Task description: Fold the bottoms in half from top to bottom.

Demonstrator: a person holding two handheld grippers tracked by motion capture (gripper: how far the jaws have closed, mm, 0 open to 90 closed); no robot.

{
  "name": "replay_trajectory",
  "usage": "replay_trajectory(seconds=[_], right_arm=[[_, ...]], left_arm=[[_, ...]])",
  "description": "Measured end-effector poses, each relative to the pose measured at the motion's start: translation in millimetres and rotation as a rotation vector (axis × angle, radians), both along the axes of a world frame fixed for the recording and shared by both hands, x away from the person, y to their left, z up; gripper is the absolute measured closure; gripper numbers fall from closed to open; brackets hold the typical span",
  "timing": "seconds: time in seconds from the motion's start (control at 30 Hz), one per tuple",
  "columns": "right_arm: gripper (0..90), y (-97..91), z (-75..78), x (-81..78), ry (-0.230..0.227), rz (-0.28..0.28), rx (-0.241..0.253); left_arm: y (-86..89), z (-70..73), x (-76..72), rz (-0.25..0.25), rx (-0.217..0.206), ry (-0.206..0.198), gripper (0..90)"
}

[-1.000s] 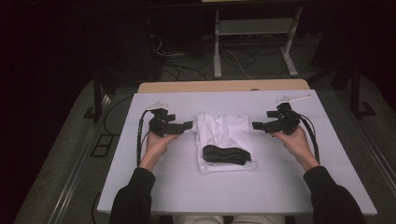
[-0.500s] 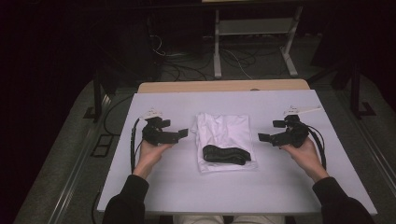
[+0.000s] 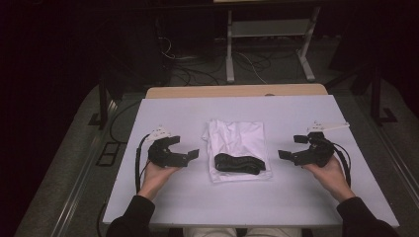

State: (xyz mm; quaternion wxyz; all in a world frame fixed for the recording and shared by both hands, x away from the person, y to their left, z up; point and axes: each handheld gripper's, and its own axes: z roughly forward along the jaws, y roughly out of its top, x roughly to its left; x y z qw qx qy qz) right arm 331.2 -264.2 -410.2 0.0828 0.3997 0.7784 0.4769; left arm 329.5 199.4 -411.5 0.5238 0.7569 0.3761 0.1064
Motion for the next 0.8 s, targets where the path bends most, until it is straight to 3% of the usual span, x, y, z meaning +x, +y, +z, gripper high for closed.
replay_trajectory(seconds=[0.33,0.53,0.8], right_arm=[[0.0,-9.1,-5.8,-19.2,-0.002,-0.002,-0.016],[0.0,-15.5,-9.2,-32.0,-0.003,-0.009,-0.015],[0.0,-19.7,-15.3,-47.5,-0.019,-0.009,-0.028]], left_arm=[[14.1,-6.0,-20.5,0.012,-0.012,0.002,0.0],[19.9,-8.7,-35.7,0.018,-0.007,-0.033,0.0],[27.1,-15.1,-47.2,0.026,-0.003,-0.016,0.0]])
